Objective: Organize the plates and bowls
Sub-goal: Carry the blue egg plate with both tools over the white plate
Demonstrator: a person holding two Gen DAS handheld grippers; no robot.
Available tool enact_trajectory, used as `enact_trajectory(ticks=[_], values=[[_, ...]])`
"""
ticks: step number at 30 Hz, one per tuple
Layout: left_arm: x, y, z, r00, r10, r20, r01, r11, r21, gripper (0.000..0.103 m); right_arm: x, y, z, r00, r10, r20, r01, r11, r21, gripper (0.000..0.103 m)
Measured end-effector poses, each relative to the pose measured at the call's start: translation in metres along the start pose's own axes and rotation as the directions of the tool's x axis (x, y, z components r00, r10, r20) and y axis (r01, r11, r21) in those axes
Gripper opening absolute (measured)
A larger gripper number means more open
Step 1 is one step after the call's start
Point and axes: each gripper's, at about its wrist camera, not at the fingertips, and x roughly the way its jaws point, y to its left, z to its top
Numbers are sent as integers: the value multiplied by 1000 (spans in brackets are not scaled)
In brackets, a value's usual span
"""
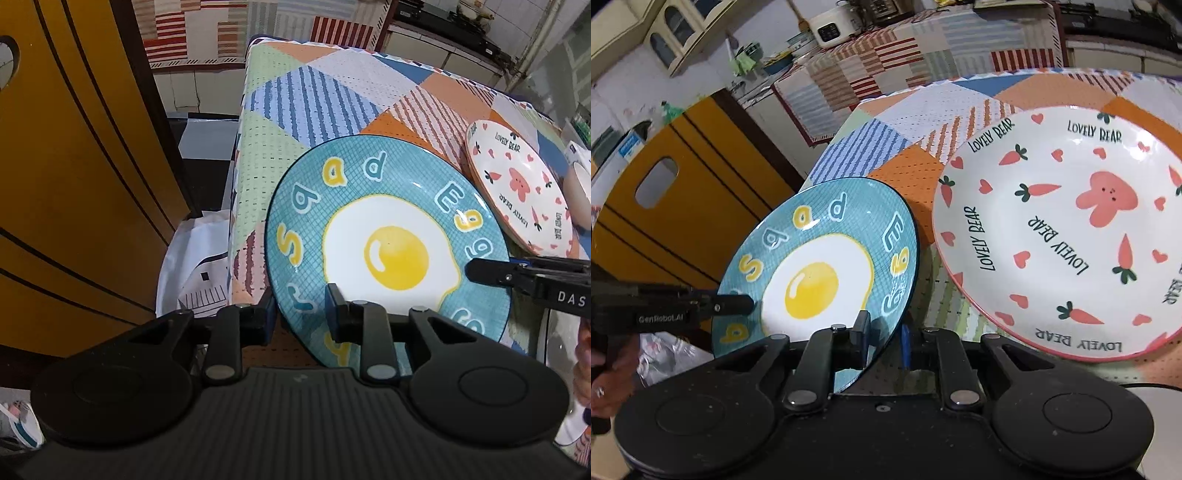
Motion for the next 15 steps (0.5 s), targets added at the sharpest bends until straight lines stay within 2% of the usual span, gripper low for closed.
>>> enact_trajectory(ticks=[3,6,8,10,13,15], values=[[-2,-6,-3,1000,26,7,-26,1000,13,27,1,-1,0,1000,4,14,-4,1000,-14,20],[-9,-12,-7,999,48,-3,-48,999,11,27,-3,7,-1,1000,-20,18,22,995,-96,20],[-18,-15,-10,999,42,1,-42,999,4,27,-10,8,-2,1000,-12,18,14,993,-115,20],[-28,-16,-14,1000,16,-15,-17,999,-42,26,-20,7,-1,1000,4,20,-1,993,-117,20],[-48,-34,-24,998,55,4,-55,998,10,27,-39,9,-6,999,17,30,-12,989,-150,20],[-63,-43,-28,998,54,15,-54,998,18,27,-52,10,-9,999,34,30,-29,988,-150,20]])
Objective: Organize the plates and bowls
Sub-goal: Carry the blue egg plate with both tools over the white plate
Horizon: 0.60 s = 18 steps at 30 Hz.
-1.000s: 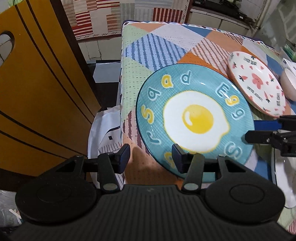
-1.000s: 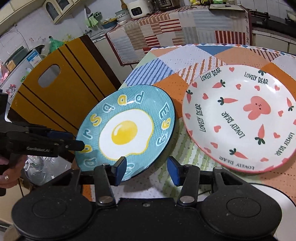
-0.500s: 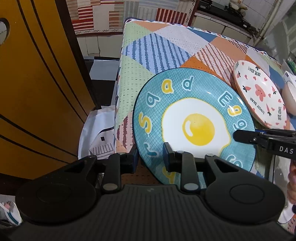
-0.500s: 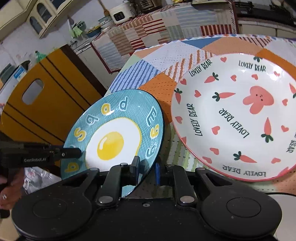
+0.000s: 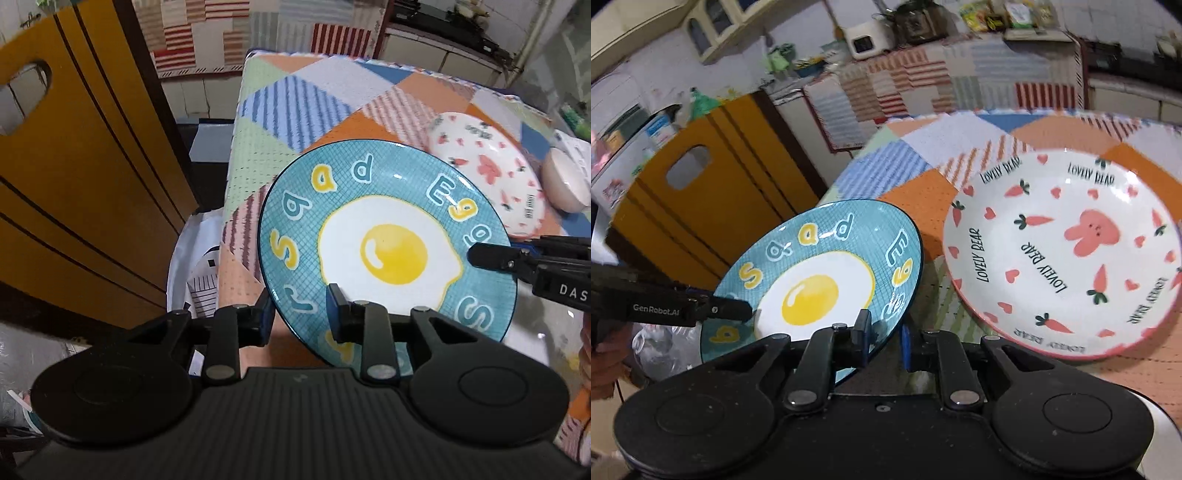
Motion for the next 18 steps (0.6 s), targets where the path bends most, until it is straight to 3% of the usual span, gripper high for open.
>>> enact_trajectory(ticks=[4,8,18], values=[[-33,-21,-11,999,1,37,-3,999,51,27,-35,6,-8,1000,13,29,-12,1000,-12,20],[-58,-43,-18,997,-59,52,54,995,86,27,-75,6,-21,998,10,56,-10,1000,3,20],[-61,-102,-39,987,-161,9,159,979,130,27,-155,-11,-59,992,-79,96,79,997,4,20]])
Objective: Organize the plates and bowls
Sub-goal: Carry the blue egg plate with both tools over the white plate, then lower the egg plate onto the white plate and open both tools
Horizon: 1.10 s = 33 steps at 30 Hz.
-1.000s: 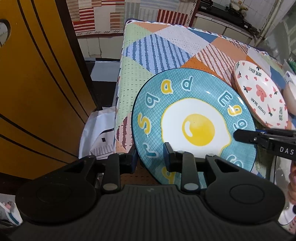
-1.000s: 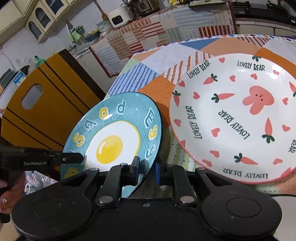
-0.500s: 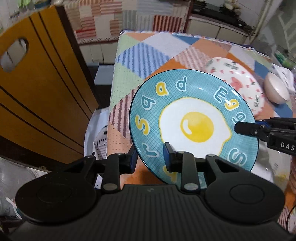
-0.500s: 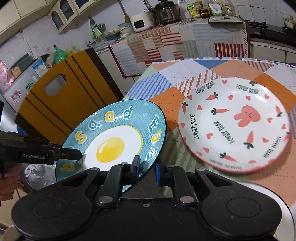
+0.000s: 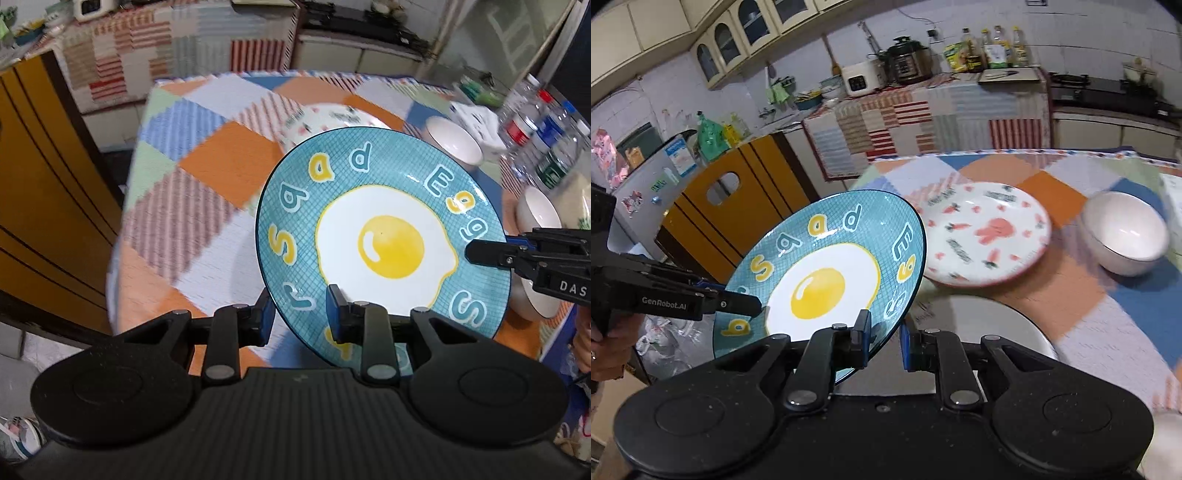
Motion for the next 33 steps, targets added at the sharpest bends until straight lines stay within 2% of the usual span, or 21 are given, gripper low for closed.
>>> enact_trajectory(ticks=[5,15,25,33], values=[[22,-18,-8,998,-38,-53,38,999,0,27,-13,-19,-21,999,-30,-21,30,999,35,20],[54,-40,-11,991,-42,-128,42,999,-6,27,-7,-50,-44,995,-56,-85,63,995,80,20],[73,-50,-16,983,-25,-182,25,1000,-2,27,2,-63,-53,987,-67,-145,83,991,106,20],[79,-57,-16,978,-4,-207,6,1000,10,27,6,-66,-52,973,-102,-208,128,985,115,21]])
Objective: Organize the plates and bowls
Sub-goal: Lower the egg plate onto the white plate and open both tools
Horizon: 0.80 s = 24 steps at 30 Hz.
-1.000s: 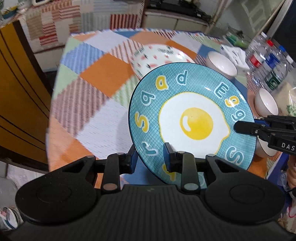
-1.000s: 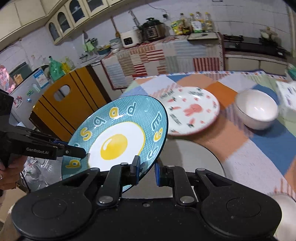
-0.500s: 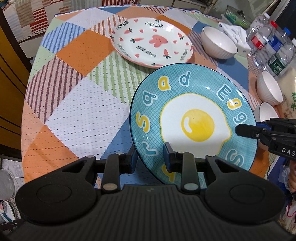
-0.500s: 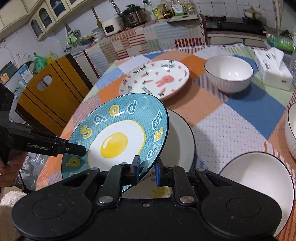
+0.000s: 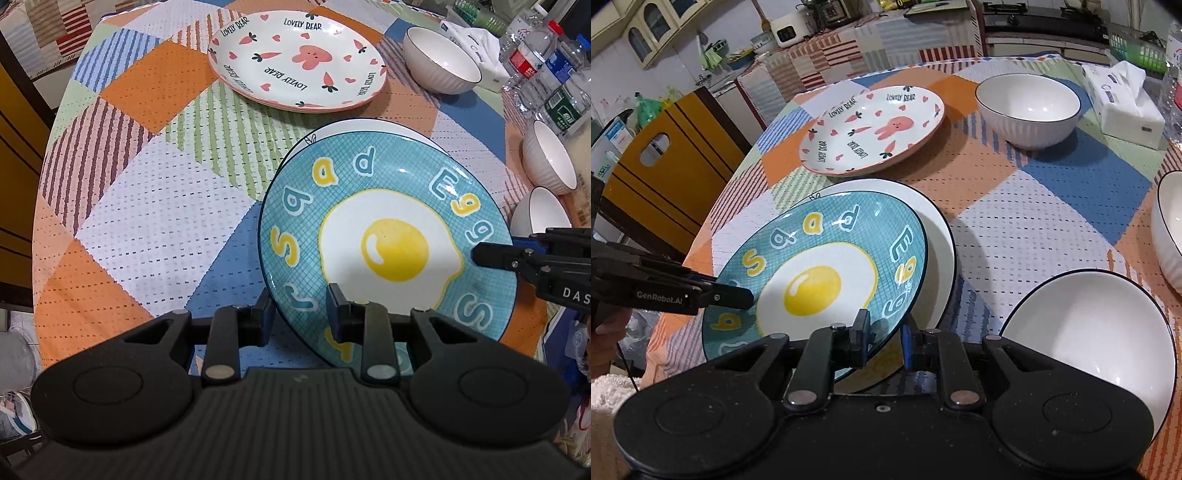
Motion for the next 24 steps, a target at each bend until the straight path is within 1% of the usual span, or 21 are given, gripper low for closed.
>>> enact_trajectory(ticks=[1,4,7,9,11,13,15,16,17,18,20,21,22,24], values=[[1,-1,0,1000,5,-7,-5,1000,0,27,1,1,1,1000,-10,-11,10,1000,-4,22],[2,-3,2,1000,18,-10,-18,1000,3,27,6,9,6,997,-56,-61,54,998,-34,27],[1,-2,3,1000,18,-16,-18,1000,4,27,9,18,13,989,-112,-100,108,993,-49,31],[1,-3,4,999,22,-28,-21,1000,14,27,11,28,17,979,-166,-119,156,984,-88,34],[2,-7,4,999,34,-42,-32,999,31,27,14,43,17,962,-242,-124,221,961,-165,39],[4,-11,2,998,50,-43,-48,998,47,27,18,53,17,942,-313,-122,280,932,-231,40],[4,-13,1,998,56,-42,-54,997,51,27,22,58,14,926,-363,-99,323,902,-286,40],[5,-13,1,998,52,-46,-50,997,52,27,24,60,13,920,-382,-84,340,887,-311,39],[5,-14,1,998,51,-43,-49,997,52,27,25,62,11,910,-409,-70,364,867,-340,35],[6,-15,0,997,57,-44,-55,997,55,27,26,64,10,904,-424,-61,377,854,-360,34],[6,-17,0,997,62,-44,-59,996,61,27,25,67,7,897,-440,-34,395,835,-384,34],[6,-17,0,997,61,-43,-58,996,62,27,25,67,7,896,-442,-29,398,831,-388,34],[5,-17,0,997,62,-42,-59,996,63,27,24,66,7,897,-442,-19,400,830,-388,34],[0,-17,0,997,63,-35,-61,996,66,27,17,66,8,905,-426,7,397,837,-376,33]])
